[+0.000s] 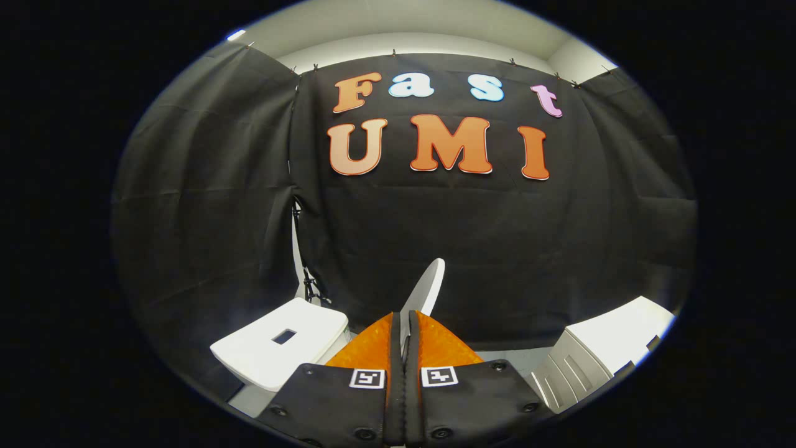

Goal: Open the toilet lid.

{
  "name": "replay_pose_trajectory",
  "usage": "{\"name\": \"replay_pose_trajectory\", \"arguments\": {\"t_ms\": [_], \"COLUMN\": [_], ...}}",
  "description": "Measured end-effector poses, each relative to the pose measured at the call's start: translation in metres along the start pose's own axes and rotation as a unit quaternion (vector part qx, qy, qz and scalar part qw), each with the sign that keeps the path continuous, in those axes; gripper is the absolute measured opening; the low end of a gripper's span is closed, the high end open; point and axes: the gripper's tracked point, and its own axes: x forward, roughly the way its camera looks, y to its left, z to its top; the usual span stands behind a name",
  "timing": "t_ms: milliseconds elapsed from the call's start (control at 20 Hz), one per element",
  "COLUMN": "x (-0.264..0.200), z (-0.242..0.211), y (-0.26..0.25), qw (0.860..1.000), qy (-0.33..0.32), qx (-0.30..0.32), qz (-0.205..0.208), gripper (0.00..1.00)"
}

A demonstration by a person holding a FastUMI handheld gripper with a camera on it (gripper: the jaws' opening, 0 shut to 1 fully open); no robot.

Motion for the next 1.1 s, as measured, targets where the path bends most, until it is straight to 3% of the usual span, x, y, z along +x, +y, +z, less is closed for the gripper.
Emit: {"name": "replay_pose_trajectory", "arguments": {"t_ms": [1100], "x": [0.017], "z": [0.024], "y": [0.173], "qw": [0.998], "qy": [-0.008], "qx": [-0.01], "qz": [0.069], "gripper": [0.08]}}
